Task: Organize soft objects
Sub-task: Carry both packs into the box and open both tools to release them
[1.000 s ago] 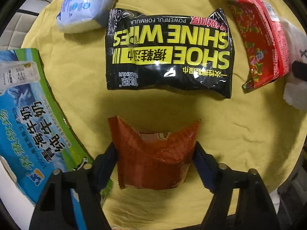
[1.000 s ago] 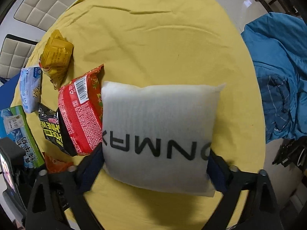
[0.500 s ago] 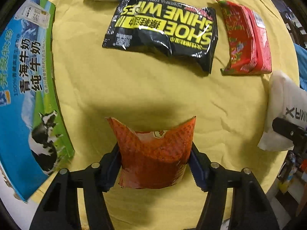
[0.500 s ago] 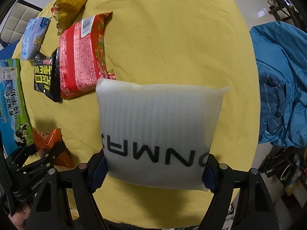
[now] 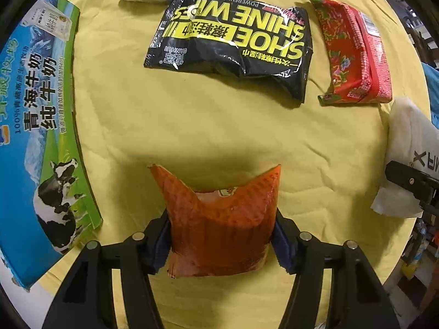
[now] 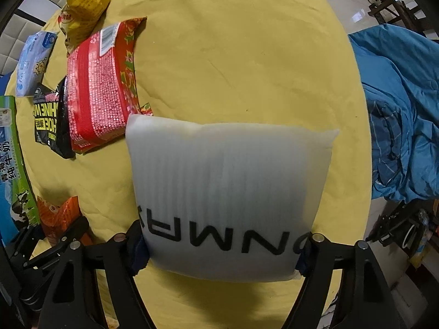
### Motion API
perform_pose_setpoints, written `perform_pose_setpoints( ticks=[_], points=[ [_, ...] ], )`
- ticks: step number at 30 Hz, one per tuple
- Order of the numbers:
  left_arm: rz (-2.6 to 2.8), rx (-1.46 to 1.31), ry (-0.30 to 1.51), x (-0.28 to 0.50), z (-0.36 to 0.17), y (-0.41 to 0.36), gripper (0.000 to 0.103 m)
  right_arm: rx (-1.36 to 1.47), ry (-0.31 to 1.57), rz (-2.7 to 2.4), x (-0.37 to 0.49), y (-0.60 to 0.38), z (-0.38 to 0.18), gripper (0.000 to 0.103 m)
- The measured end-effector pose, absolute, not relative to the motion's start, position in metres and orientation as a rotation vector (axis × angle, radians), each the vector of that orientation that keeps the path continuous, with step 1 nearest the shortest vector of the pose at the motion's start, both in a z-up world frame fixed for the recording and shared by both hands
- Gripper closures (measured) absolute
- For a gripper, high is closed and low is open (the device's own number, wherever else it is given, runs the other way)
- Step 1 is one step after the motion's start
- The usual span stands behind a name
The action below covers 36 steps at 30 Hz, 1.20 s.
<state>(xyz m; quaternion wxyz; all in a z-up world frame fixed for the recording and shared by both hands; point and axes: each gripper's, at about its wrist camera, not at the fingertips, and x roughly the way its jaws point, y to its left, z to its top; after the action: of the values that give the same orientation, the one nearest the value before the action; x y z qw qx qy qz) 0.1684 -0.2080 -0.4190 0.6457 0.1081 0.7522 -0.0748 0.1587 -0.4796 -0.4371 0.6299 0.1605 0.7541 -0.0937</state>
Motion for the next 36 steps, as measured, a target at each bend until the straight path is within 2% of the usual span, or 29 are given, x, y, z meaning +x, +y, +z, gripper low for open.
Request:
perform_pose_setpoints(
  ticks=[4, 13, 24, 30, 36],
  points=[
    [-0.179, 0.252, 1.697, 0.170, -0.408, -0.206, 0.046, 0.368, 1.718, -0.210, 0.177, -0.470, -0.421, 0.028],
    [-0.210, 0.223, 1.611, 0.167, -0.371, -0.204, 0.046, 0.369, 1.653, -0.155, 0.184, -0.430, -0.360, 0.030],
    [-0.256, 0.043, 1.484, 0.191, -0.279, -0.178, 0.046, 0.327, 1.531, -0.009, 0.190, -0.394, -0.273, 0.030],
    [-0.268, -0.114, 1.440, 0.201, -0.211, -0.131, 0.046, 0.313, 1.456, 0.077, 0.206, -0.348, -0.225, 0.030],
    [-0.227, -0.157, 1.386, 0.226, -0.178, -0.062, 0.046, 0.289, 1.413, 0.155, 0.224, -0.275, -0.192, 0.030]
  ],
)
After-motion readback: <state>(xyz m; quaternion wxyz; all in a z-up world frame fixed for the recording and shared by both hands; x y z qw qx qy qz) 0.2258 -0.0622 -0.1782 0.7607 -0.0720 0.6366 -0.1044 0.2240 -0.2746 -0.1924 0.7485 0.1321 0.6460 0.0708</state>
